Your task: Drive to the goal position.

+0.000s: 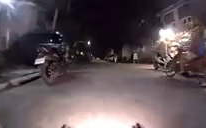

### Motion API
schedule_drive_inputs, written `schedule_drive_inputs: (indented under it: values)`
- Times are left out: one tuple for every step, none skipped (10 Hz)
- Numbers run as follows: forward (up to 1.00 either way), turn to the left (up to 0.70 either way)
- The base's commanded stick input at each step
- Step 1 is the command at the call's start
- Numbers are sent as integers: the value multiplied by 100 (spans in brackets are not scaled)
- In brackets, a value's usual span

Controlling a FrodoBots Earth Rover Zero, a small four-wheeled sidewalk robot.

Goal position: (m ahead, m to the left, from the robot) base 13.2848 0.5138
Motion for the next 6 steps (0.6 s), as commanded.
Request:
schedule_drive_inputs:
  values:
    - [85, 0]
    - [85, 0]
    - [85, 0]
    - [85, 0]
    - [85, 0]
    - [85, 0]
